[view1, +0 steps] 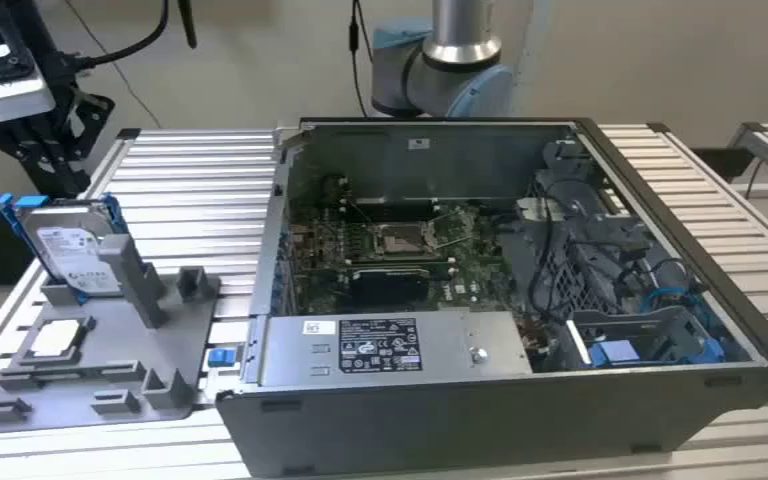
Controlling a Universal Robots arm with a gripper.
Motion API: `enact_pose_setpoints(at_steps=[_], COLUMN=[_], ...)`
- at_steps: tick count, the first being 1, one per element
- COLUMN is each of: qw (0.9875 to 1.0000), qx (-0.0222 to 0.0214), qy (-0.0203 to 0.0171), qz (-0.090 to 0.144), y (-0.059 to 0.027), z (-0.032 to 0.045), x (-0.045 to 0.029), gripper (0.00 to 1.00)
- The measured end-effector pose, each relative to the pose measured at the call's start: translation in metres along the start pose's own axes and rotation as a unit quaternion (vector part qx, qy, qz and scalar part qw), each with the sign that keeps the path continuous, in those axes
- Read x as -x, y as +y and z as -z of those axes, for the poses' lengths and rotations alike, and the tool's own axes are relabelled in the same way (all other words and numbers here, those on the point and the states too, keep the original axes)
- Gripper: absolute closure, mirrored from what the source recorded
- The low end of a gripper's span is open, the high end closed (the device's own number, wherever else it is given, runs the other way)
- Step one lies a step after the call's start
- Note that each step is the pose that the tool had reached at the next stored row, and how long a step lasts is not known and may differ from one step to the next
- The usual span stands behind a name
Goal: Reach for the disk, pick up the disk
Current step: 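Reach for the disk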
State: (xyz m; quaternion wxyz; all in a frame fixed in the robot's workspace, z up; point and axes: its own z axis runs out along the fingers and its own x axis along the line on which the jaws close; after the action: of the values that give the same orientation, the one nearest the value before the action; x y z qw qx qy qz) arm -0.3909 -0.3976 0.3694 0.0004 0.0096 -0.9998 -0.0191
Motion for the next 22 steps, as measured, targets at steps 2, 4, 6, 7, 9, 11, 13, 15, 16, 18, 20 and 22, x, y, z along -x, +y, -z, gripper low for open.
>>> enact_pose_setpoints(at_steps=[2,4,6,7,9,11,13,15,16,18,20,22], qw=[1.0000,1.0000,1.0000,1.0000,1.0000,1.0000,1.0000,1.0000,1.0000,1.0000,1.0000,1.0000], qx=[0.0000,0.0000,0.0000,0.0000,0.0000,0.0000,0.0000,0.0000,0.0000,0.0000,0.0000,0.0000], qy=[0.0000,0.0000,0.0000,0.0000,0.0000,0.0000,0.0000,0.0000,0.0000,0.0000,-0.0001,0.0000], qz=[0.000,0.000,0.000,0.000,0.000,0.000,0.000,0.000,0.000,0.000,0.000,0.000], y=[0.0000,0.0000,0.0000,0.0000,0.0000,0.0000,0.0002,0.0030,0.0056,0.0119,0.0170,0.0199], z=[0.0000,0.0000,0.0000,0.0000,0.0000,0.0000,0.0000,-0.0001,-0.0003,-0.0006,-0.0009,-0.0011], x=[0.0000,0.0000,0.0000,0.0000,0.0000,0.0000,0.0000,0.0000,0.0001,0.0000,-0.0012,-0.0043], gripper=[1.00,1.00,1.00,1.00,1.00,1.00,1.00,1.00,1.00,1.00,1.00,1.00])
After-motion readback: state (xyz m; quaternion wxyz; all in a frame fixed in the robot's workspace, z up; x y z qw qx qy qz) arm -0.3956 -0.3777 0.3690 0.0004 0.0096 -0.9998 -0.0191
